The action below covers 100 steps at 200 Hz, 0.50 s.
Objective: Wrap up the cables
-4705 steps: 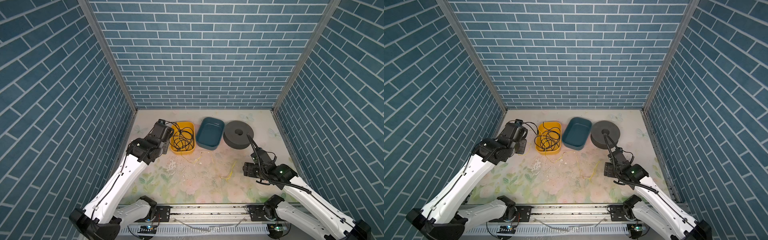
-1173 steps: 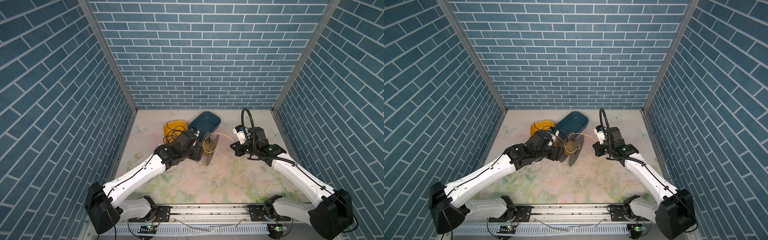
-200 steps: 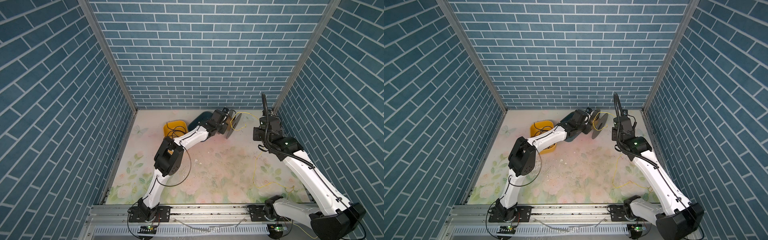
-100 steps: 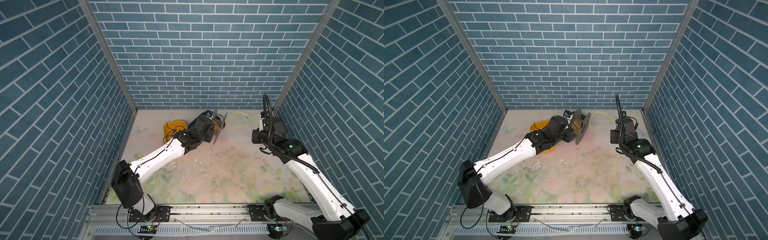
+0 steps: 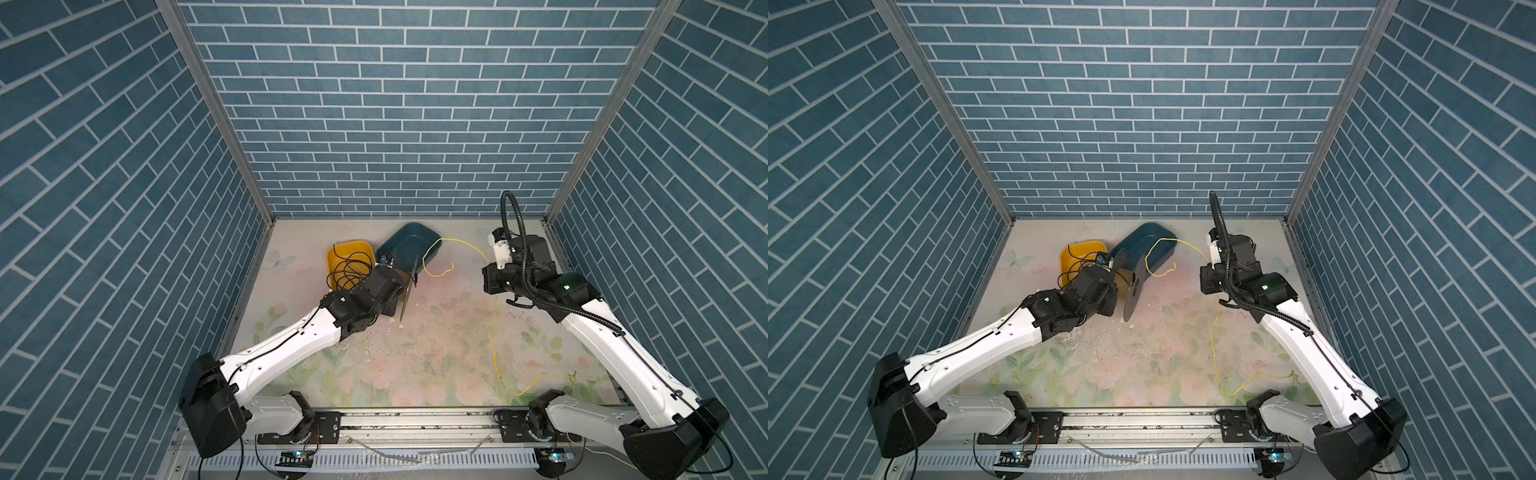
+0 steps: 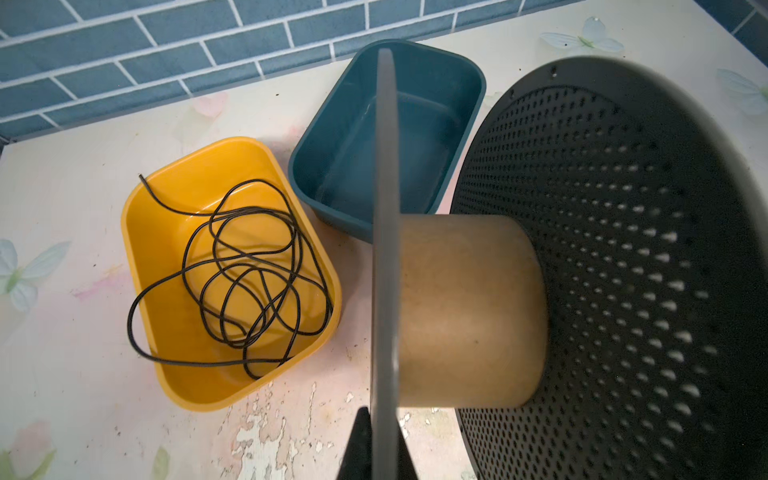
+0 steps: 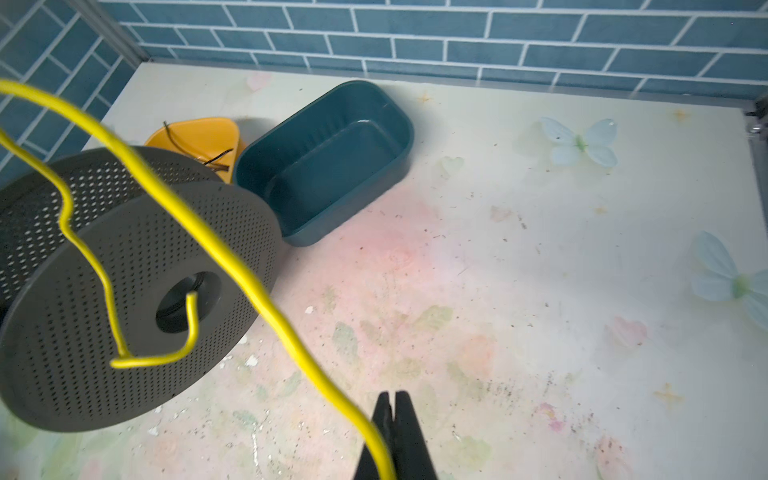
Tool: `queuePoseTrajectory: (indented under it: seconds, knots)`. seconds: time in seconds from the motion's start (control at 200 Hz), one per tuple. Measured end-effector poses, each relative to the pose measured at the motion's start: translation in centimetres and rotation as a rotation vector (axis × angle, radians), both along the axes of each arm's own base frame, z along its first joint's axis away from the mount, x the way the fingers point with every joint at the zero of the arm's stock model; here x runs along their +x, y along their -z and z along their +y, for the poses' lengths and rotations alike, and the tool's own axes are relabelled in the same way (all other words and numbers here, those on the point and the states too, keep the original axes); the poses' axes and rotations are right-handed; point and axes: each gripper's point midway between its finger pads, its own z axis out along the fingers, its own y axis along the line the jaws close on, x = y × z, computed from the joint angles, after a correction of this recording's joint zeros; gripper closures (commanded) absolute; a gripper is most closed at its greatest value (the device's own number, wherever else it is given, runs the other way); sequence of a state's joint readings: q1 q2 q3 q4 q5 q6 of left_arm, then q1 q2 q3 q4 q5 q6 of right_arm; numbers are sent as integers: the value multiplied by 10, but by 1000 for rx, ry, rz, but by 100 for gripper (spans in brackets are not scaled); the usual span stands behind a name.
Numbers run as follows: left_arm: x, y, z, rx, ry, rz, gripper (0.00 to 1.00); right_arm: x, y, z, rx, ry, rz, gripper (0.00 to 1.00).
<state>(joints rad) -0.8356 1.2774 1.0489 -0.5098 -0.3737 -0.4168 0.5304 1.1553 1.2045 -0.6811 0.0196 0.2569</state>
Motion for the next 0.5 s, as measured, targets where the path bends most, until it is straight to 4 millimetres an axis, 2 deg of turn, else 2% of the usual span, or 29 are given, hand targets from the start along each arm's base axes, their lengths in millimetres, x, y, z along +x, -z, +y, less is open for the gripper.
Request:
queuePoseTrajectory:
  seconds: [0.105,0.3,0.5]
  knots:
    - [-1,5,4,-3,-27,4,100,-4,2,12,19,-40,21,100]
    - [-4,27,11,5,-65,24,100,-4,-1,36,66,-87,45,100]
    - [-1,41,8,2,-78,38,100,-4,12,63,86,-120,85,100]
